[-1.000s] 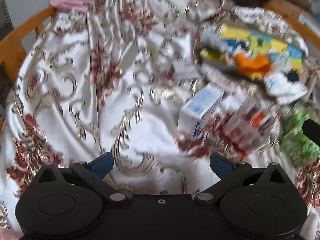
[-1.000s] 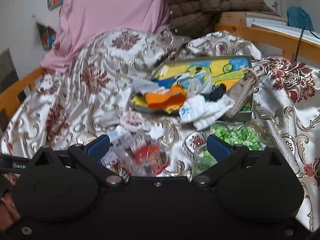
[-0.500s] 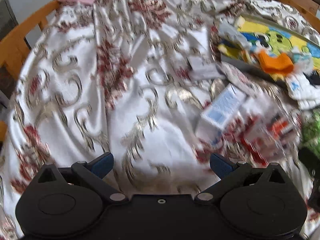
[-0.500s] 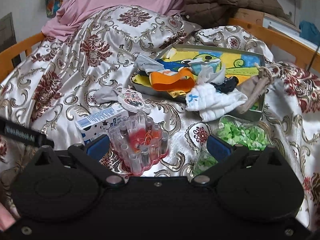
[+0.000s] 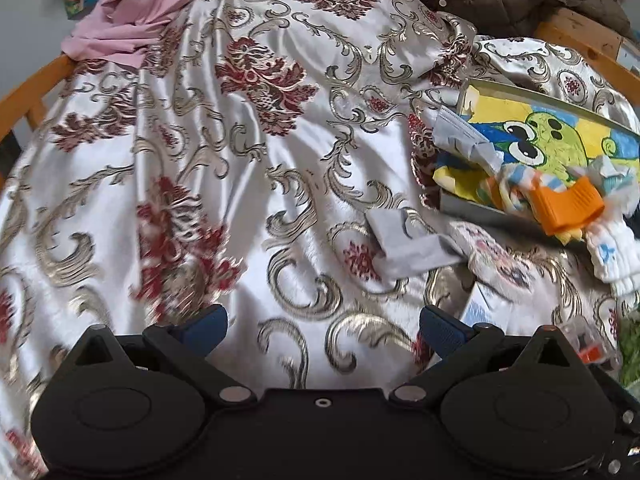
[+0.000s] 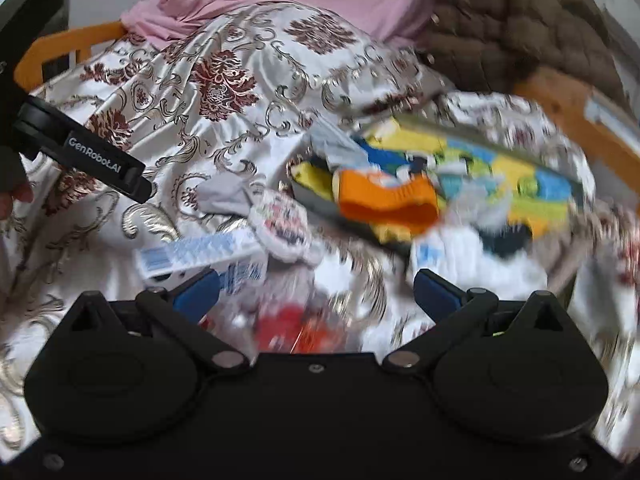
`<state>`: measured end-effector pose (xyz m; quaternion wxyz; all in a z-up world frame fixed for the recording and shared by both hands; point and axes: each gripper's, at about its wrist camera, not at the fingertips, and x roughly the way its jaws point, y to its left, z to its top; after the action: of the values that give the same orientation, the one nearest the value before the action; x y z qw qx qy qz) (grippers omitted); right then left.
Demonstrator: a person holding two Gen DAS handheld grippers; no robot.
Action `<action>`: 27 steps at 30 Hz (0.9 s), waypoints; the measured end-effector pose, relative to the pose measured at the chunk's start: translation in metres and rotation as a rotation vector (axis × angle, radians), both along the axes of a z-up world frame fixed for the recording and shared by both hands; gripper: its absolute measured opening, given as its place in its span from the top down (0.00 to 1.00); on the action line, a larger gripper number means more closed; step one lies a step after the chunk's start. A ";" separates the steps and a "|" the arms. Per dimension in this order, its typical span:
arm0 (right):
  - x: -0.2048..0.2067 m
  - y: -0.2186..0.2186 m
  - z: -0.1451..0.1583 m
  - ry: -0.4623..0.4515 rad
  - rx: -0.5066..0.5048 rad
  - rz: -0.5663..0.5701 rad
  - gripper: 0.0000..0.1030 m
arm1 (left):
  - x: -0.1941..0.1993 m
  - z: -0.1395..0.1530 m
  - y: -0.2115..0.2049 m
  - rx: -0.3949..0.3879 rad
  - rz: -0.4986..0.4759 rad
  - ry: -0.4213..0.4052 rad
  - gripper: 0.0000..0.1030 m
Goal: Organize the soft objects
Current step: 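Close the left tool on the grey sock while the right grasps a white pad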
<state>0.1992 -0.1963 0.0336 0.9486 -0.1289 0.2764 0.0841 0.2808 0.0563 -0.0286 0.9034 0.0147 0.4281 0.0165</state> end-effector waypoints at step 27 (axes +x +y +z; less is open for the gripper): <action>0.075 0.100 -0.056 0.044 -0.508 0.182 0.44 | 0.066 -0.048 0.001 -0.261 -0.121 0.000 0.21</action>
<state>0.2744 -0.0968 -0.0228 0.8681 -0.3852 0.2965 0.1000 0.3471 0.0571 -0.0762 0.8970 -0.0772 0.4250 -0.0940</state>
